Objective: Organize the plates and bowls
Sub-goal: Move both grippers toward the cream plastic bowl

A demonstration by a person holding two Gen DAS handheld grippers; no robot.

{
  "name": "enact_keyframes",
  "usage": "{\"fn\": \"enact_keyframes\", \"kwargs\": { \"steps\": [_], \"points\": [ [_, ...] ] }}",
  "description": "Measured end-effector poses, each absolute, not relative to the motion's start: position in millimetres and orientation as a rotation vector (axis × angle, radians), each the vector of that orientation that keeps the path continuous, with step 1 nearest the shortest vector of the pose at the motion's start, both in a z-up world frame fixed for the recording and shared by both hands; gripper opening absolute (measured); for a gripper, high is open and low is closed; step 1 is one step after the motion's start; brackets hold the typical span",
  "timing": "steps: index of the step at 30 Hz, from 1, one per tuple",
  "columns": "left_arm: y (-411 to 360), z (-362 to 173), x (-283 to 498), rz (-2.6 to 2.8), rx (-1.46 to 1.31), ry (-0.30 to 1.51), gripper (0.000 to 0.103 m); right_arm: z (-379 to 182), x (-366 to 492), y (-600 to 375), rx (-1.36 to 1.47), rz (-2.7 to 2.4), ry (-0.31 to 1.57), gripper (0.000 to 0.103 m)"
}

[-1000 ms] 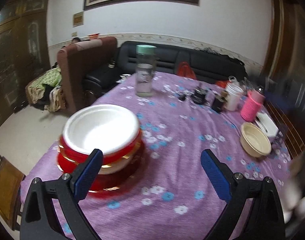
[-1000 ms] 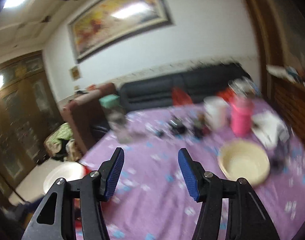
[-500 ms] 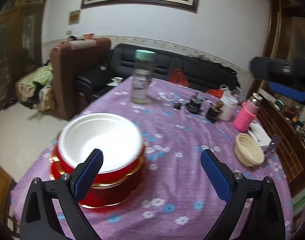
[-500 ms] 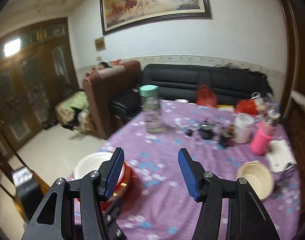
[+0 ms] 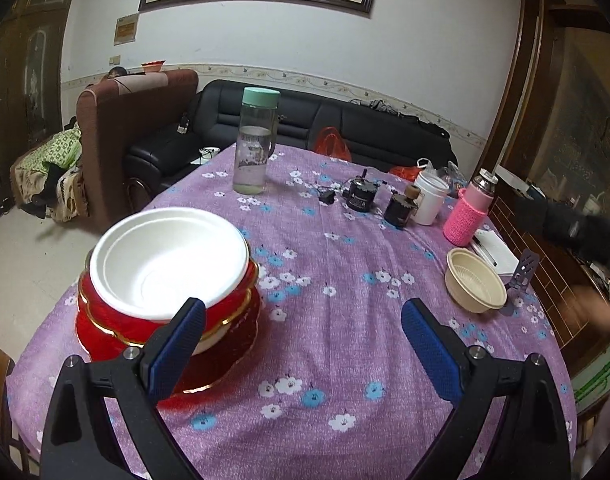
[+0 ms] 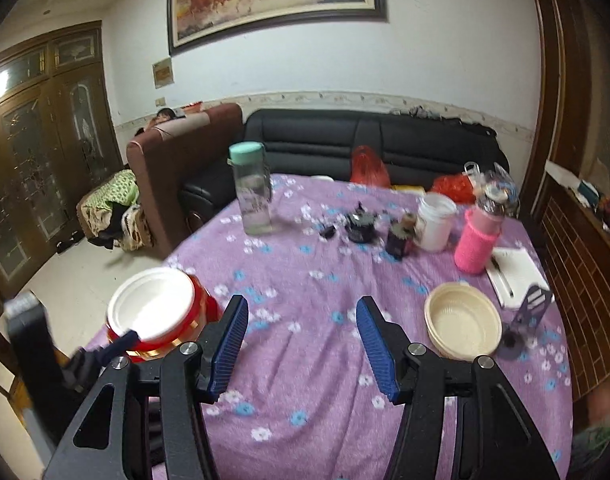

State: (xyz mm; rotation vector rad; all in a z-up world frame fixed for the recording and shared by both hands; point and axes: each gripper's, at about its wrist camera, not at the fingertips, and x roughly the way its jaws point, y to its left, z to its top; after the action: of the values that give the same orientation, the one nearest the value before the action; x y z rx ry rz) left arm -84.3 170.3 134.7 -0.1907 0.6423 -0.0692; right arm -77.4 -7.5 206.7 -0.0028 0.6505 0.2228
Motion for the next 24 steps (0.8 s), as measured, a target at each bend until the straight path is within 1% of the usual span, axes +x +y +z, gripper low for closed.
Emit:
{"fn": "enact_keyframes", "kwargs": {
  "steps": [6,10,12,14,18,24],
  "points": [
    [155,123,-81,-0.078,-0.174,0.697,0.098,168,-68,-46,0.070,0.191,0.708,0.061],
    [145,120,-80,-0.108,-0.194,0.733,0.098,151,-68,-70,0.052,0.138,0.692,0.061],
    [137,120,-80,-0.101,-0.162,0.736,0.098,139,-66,-104,0.092,0.089,0.690,0.061],
    [126,118,-79,-0.095,-0.122,0.735,0.098,126,-59,-140,0.140,0.018,0.696,0.060],
    [106,110,-64,-0.115,-0.107,0.788,0.098,101,-40,-217,0.282,-0.150,0.696,0.060],
    [69,102,-20,-0.208,-0.153,0.875,0.098,67,-8,-267,0.488,-0.203,0.716,0.060]
  ]
}}
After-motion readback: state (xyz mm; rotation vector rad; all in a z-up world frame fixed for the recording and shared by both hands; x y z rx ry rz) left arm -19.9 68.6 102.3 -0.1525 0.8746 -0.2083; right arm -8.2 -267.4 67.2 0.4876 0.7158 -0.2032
